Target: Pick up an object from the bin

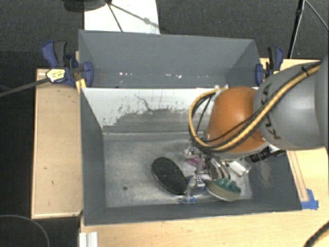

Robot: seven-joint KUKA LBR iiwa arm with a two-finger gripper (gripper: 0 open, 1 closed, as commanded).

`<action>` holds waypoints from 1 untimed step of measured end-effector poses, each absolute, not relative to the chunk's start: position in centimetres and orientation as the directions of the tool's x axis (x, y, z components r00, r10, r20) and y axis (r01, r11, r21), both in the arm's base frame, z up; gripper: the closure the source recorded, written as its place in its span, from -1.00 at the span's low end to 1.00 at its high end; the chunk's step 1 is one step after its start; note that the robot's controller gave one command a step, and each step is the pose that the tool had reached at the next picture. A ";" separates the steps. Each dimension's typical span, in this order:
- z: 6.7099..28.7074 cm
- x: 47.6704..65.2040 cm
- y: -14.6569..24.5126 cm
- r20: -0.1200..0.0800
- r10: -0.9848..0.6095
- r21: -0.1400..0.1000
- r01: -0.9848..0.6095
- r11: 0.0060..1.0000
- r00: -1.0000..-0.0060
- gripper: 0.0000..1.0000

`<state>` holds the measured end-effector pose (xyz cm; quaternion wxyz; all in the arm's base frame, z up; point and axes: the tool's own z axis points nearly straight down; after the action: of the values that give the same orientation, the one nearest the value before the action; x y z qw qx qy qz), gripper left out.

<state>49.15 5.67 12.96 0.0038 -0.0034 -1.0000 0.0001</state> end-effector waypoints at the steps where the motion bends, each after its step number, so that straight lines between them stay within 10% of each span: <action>1: 7.2 48.4 4.0 -0.007 0.130 0.003 0.130 0.991 -0.991 -1.00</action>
Offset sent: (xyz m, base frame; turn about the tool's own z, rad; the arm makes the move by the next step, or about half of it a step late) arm -0.0094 -0.0172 -0.0596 0.1215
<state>48.44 3.99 7.18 -0.0036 -0.0652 -0.9979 -0.0015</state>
